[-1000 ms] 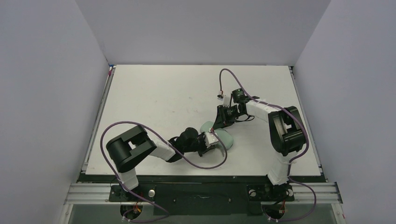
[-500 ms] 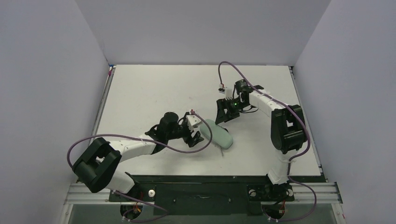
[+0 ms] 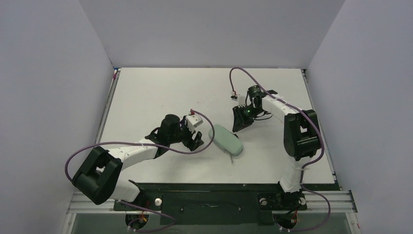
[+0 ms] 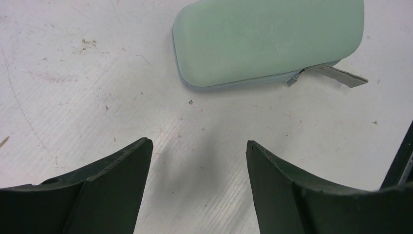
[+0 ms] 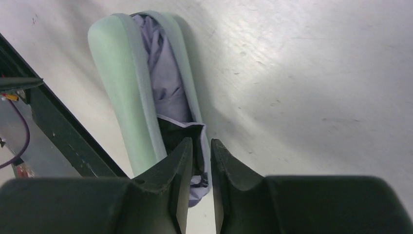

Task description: Open the umbrella

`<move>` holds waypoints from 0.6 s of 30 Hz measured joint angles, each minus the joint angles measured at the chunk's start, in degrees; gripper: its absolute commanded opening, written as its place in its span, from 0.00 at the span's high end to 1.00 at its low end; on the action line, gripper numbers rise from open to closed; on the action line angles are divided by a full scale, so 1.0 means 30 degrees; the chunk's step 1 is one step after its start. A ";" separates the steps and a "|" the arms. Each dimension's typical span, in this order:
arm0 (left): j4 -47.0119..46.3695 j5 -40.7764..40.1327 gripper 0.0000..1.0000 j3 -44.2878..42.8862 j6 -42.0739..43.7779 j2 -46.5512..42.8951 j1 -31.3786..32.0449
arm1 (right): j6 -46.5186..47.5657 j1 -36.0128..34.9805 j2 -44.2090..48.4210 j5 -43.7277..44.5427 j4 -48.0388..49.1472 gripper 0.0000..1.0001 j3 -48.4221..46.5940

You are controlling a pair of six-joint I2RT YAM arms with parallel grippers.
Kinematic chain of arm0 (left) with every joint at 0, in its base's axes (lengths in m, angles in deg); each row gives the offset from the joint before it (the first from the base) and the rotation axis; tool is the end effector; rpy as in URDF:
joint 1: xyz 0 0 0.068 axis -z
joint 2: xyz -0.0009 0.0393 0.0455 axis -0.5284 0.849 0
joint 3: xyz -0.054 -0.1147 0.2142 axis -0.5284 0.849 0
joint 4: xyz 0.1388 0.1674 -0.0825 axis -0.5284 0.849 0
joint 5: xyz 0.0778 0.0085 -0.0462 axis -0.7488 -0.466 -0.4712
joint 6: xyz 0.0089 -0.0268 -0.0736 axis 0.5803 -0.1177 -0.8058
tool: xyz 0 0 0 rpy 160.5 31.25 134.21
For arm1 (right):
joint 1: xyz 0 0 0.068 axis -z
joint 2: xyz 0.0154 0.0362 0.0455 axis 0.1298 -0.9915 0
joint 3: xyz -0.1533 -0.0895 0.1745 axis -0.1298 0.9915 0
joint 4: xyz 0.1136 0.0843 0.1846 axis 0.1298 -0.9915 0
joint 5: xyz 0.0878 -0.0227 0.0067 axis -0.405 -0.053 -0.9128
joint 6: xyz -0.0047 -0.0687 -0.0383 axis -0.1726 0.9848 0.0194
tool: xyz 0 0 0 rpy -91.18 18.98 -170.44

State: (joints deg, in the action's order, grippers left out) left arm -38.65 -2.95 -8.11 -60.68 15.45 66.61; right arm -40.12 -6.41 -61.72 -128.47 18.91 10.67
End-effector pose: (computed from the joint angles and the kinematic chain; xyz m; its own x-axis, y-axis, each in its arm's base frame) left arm 0.2217 -0.1832 0.1703 -0.3422 0.3442 -0.8743 0.8216 0.5612 -0.1006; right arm 0.3158 0.1238 0.1564 -0.9038 -0.3150 -0.2898 -0.4280 0.6639 0.6132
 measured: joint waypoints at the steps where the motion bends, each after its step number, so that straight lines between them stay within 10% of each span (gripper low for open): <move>1: 0.0066 -0.0109 0.32 0.0000 -0.0109 0.0058 0.0000 | 0.0073 -0.0233 0.0000 -0.0007 -0.0058 0.75 0.0000; 11: 0.0255 -0.0634 0.32 0.0000 -0.0459 0.0219 0.0000 | 0.1370 -0.2295 0.0036 0.0109 -0.1231 0.35 0.0000; 18: 0.0393 -0.0947 0.32 0.0000 -0.0794 -0.0313 -0.0204 | 0.1515 -0.3337 0.0925 0.0969 -0.1508 0.32 0.0007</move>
State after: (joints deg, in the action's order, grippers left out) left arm -37.47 -5.79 -8.11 -63.06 14.51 66.00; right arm -35.58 -16.42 -58.94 -125.56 14.39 10.69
